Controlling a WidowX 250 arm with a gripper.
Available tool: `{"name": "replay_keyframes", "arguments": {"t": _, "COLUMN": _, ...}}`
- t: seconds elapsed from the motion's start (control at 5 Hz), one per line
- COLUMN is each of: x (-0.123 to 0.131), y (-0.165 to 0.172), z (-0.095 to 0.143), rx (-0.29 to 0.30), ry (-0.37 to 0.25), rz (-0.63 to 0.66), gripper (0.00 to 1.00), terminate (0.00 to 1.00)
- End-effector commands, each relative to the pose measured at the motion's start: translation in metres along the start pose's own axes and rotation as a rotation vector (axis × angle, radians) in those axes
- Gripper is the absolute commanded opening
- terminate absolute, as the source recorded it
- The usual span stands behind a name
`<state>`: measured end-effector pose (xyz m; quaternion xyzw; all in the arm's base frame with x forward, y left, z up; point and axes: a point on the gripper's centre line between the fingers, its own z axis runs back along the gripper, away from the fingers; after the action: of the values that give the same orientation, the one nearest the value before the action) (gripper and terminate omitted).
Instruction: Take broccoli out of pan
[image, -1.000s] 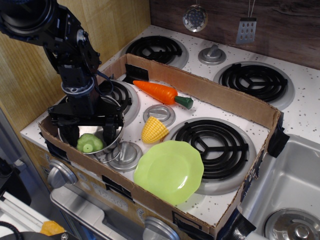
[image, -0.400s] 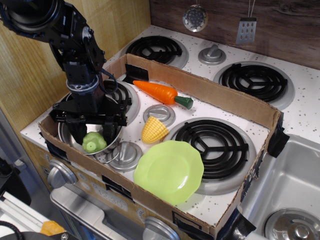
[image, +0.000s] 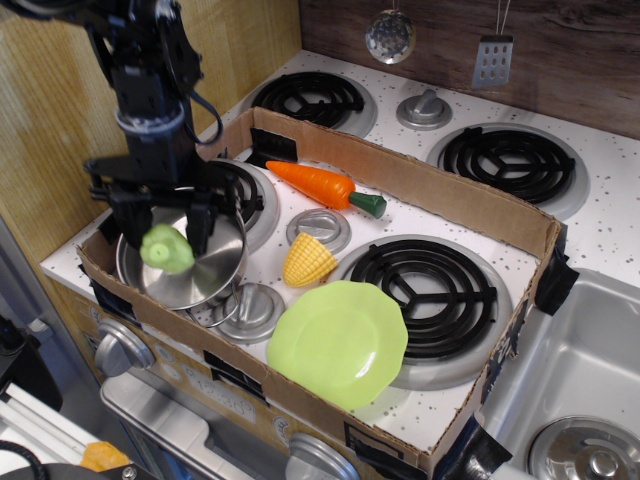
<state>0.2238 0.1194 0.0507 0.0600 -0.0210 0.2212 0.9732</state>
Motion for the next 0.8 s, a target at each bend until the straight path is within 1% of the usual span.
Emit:
{"name": "replay_keyframes", "arguments": {"t": 0.0, "x": 0.018, "y": -0.021, "z": 0.060, "rx": 0.045, "ry": -0.109, "rz": -0.020, "gripper": 0.00, "terminate": 0.00}}
{"name": "replay_keyframes", "arguments": {"t": 0.2, "x": 0.028, "y": -0.048, "z": 0.068, "rx": 0.015, "ry": -0.152, "rz": -0.055, "gripper": 0.00, "terminate": 0.00}}
{"name": "replay_keyframes", "arguments": {"t": 0.4, "x": 0.037, "y": -0.083, "z": 0.071, "rx": -0.027, "ry": -0.146, "rz": -0.086, "gripper": 0.00, "terminate": 0.00}}
{"name": "replay_keyframes", "arguments": {"t": 0.6, "x": 0.041, "y": -0.115, "z": 0.075, "rx": -0.032, "ry": -0.139, "rz": -0.085, "gripper": 0.00, "terminate": 0.00}}
